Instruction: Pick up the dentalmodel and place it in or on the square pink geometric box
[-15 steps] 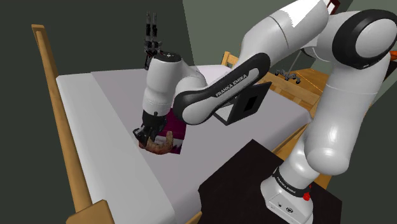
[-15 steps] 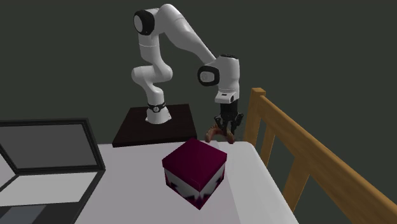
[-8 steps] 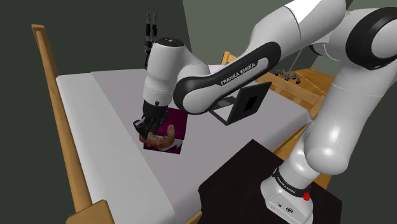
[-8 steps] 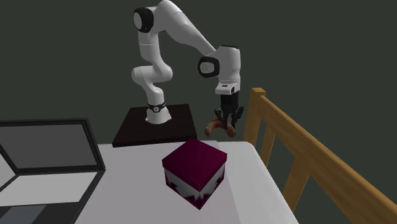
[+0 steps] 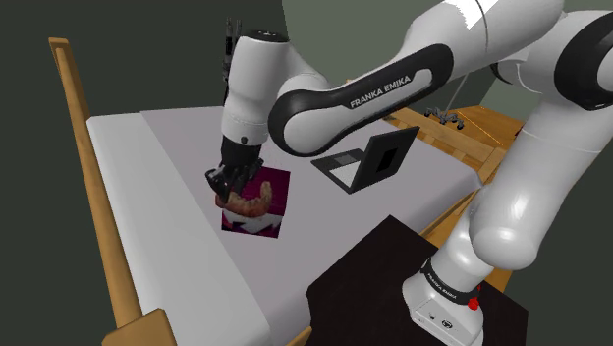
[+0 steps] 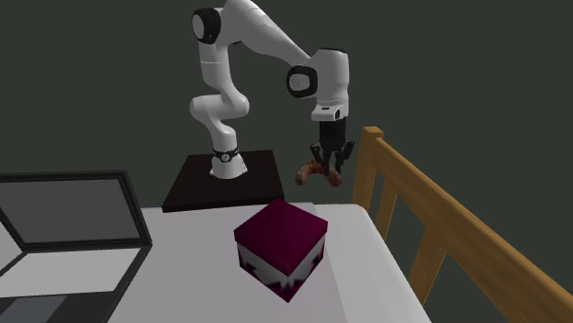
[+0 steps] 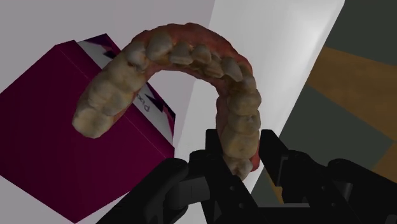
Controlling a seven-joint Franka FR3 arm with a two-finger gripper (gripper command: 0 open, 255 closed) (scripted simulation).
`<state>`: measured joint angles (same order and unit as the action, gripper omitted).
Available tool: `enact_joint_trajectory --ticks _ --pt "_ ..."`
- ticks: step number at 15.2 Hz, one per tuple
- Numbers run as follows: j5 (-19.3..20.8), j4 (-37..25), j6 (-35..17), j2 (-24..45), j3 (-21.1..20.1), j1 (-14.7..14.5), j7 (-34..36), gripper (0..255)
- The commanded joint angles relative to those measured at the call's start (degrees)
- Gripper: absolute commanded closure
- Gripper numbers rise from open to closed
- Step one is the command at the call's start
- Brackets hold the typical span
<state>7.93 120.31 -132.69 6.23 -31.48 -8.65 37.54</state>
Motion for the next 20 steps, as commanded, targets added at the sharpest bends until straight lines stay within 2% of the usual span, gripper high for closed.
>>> enact_joint_trajectory --ticks 1,13,20 --pt "-0.69 -0.73 0.92 -0.37 0.52 0.9 -1.92 255" --pt "-2.01 -8.2 3.79 3.86 6.77 9.34 -17.99 255" --pt "-0.57 -6.6 -0.09 6.38 7.39 9.36 -17.64 255"
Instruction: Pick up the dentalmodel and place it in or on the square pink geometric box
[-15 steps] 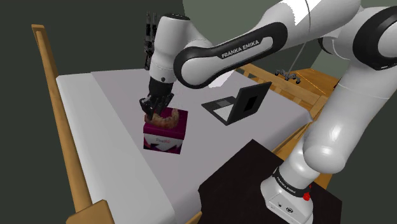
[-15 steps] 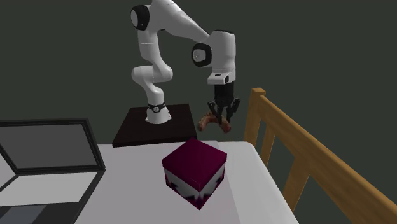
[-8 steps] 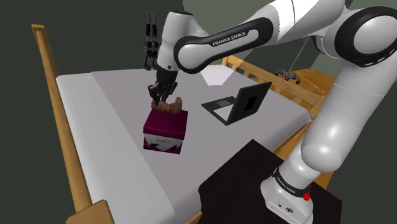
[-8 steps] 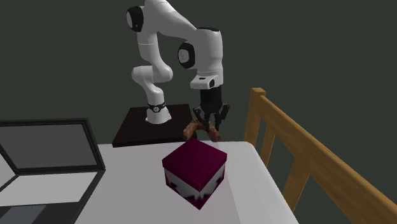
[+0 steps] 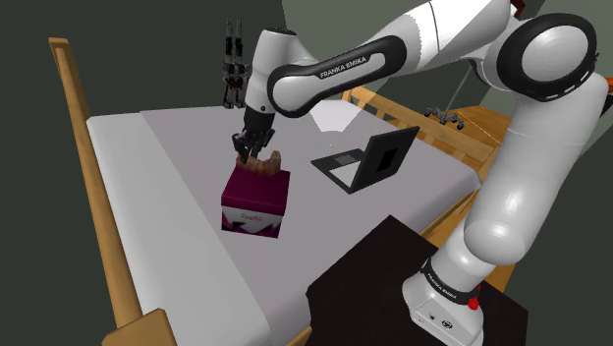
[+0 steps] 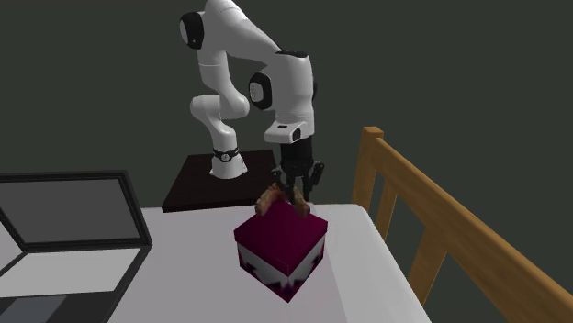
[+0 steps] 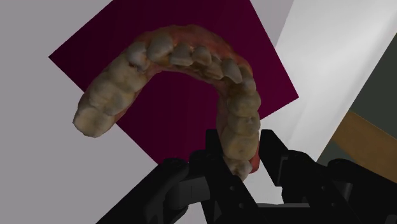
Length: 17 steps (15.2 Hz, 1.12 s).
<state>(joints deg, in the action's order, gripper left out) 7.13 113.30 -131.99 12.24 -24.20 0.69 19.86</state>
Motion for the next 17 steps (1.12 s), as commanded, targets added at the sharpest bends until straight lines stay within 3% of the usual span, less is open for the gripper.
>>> enact_joint_trajectory --ticks 1,10,17 --pt "0.5 0.72 -1.46 0.77 0.19 -0.04 0.22 255" --pt "3.27 2.97 -7.37 4.81 1.23 -0.84 2.11 255" --pt "3.27 2.97 -7.37 4.81 1.24 -0.85 2.11 255"
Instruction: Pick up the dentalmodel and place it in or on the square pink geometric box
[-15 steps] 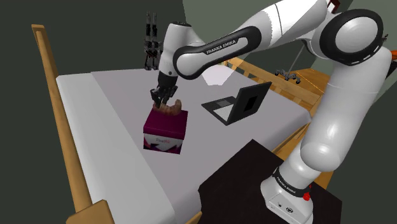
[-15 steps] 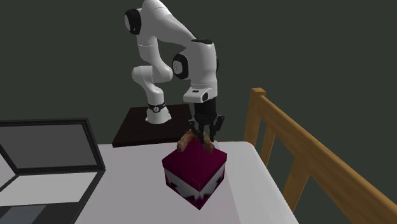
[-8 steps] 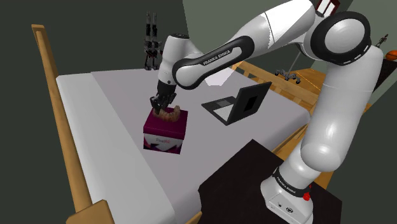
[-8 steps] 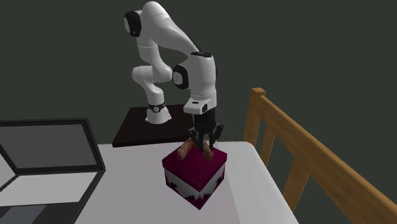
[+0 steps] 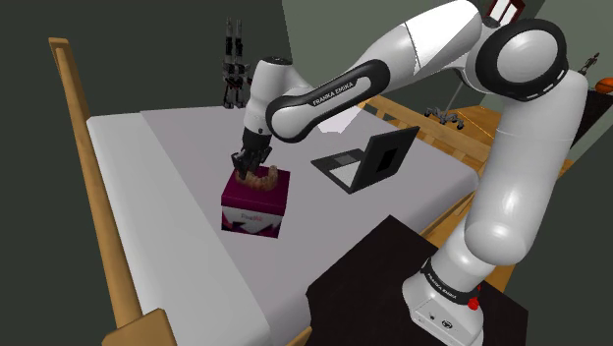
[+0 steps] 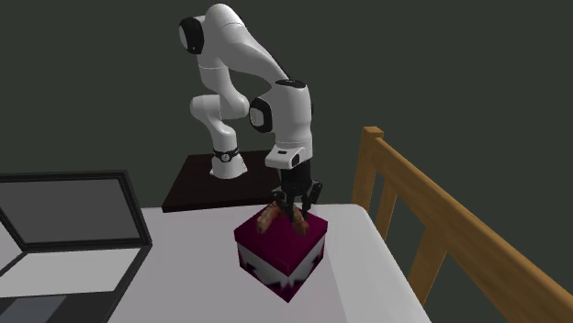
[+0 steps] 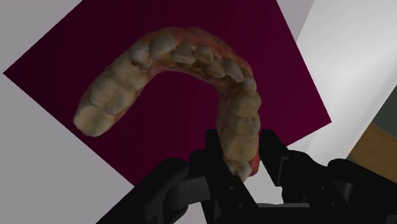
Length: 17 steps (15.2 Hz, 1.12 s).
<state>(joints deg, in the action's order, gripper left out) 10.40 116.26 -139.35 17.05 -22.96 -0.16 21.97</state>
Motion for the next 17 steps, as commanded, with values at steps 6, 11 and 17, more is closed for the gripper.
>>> enact_joint_trajectory --ticks 6,11,17 --pt "0.0 0.0 0.0 0.0 0.0 0.0 0.0 0" --pt "-3.38 -0.82 5.65 -5.32 -1.3 1.17 -2.24 0" --pt "-3.38 -0.82 5.65 -5.32 -1.28 1.15 -2.24 0"
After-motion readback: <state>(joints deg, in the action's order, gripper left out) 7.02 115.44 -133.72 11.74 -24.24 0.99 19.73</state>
